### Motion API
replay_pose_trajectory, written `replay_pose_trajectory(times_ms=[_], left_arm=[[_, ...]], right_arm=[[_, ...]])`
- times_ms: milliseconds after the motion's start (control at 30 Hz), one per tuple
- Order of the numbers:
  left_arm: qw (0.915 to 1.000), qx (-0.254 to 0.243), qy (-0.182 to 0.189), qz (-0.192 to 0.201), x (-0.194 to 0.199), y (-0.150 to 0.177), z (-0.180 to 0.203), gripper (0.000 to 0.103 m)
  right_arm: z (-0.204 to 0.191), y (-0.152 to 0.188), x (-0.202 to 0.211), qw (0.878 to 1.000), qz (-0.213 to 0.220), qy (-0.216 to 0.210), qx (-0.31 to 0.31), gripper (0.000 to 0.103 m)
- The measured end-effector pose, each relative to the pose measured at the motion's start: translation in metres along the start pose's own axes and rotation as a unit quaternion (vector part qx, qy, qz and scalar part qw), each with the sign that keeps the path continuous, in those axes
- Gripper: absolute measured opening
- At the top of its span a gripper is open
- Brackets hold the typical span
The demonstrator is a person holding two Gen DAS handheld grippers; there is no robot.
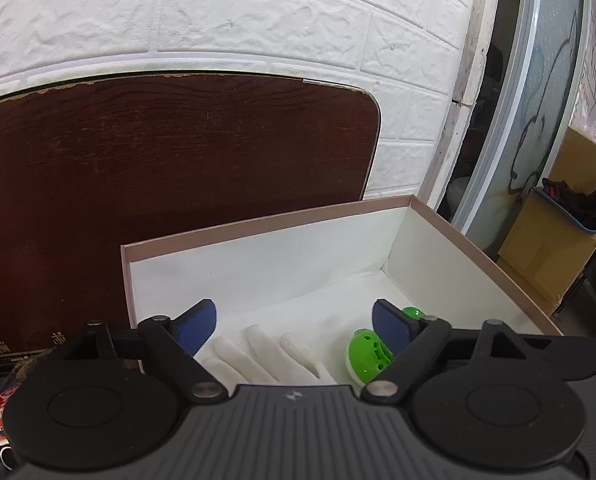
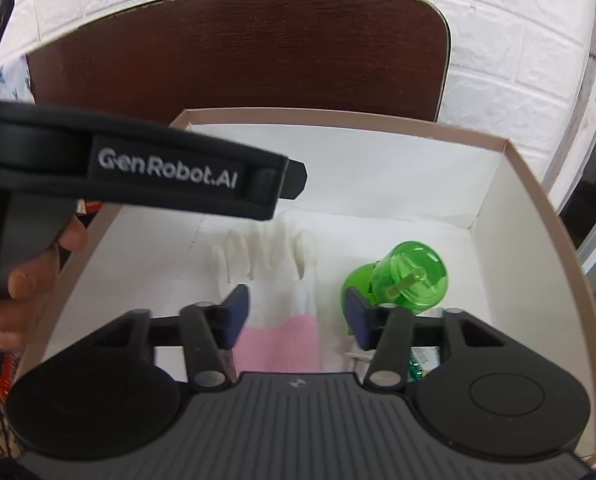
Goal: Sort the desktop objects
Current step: 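Open the right tool to drop the glove into the box, then move the right tool back to the pile toward the orange scrubber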
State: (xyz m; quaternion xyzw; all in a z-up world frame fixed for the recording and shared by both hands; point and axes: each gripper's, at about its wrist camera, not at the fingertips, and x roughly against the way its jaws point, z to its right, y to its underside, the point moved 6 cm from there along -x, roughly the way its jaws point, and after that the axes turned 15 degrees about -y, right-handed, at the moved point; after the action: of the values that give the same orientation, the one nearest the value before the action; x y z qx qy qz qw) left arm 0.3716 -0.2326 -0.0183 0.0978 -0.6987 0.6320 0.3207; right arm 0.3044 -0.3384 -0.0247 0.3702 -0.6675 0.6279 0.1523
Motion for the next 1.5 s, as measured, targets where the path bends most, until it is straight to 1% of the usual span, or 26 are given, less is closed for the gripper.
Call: replay_pose_trajectory(times_ms=[33,67,100,200,400,600,667,800,900,1133,1200,1300,1500], left_arm=[[1.0000,0.001,0.001,0.000,0.001,0.000,0.000,0.090],[1.0000,0.001,0.001,0.000,0.002,-0.001,0.000,0.090],[1.0000,0.002,0.000,0.000,0.003,0.000,0.000,0.090],[1.0000,0.004,0.004,-0.001,0.012,0.000,-0.001,0.090],[0.9998,0.001,0.007,0.020,0.035,-0.003,-0.003,0.090],[0.9995,0.003,0.014,0.028,0.066,0.009,-0.002,0.090],[0.9992,0.006,0.021,0.033,0.080,0.017,-0.002,0.090],[0.9991,0.013,0.017,0.036,0.107,0.038,-0.005,0.090],[0.9986,0.027,0.022,0.039,0.128,0.055,-0.009,0.090],[0.9975,0.060,0.011,0.035,0.165,0.098,-0.024,0.090],[0.9971,0.068,0.008,0.031,0.173,0.112,-0.029,0.090],[0.9970,0.072,-0.006,0.028,0.184,0.132,-0.036,0.090],[0.9958,0.087,-0.027,0.010,0.196,0.168,-0.051,0.090]], right_arm=[[0.000,0.001,0.002,1.000,0.002,0.003,0.001,0.072],[0.000,0.001,0.004,1.000,0.005,0.004,0.001,0.080],[0.001,0.002,0.007,1.000,0.008,0.004,0.001,0.082],[0.003,0.005,0.017,1.000,0.014,0.010,-0.001,0.083],[0.010,0.009,0.039,0.999,0.032,0.020,-0.018,0.083],[-0.003,0.016,0.067,0.998,0.058,0.020,-0.012,0.083],[-0.012,0.019,0.077,0.998,0.069,0.013,-0.008,0.083],[-0.031,0.028,0.093,0.996,0.090,-0.006,-0.004,0.084],[-0.049,0.037,0.105,0.995,0.102,-0.019,0.001,0.084],[-0.089,0.067,0.126,0.991,0.128,-0.041,0.008,0.084],[-0.100,0.077,0.128,0.990,0.130,-0.045,0.010,0.085],[-0.117,0.092,0.126,0.991,0.126,-0.052,0.012,0.085],[-0.149,0.118,0.112,0.991,0.106,-0.082,0.006,0.085]])
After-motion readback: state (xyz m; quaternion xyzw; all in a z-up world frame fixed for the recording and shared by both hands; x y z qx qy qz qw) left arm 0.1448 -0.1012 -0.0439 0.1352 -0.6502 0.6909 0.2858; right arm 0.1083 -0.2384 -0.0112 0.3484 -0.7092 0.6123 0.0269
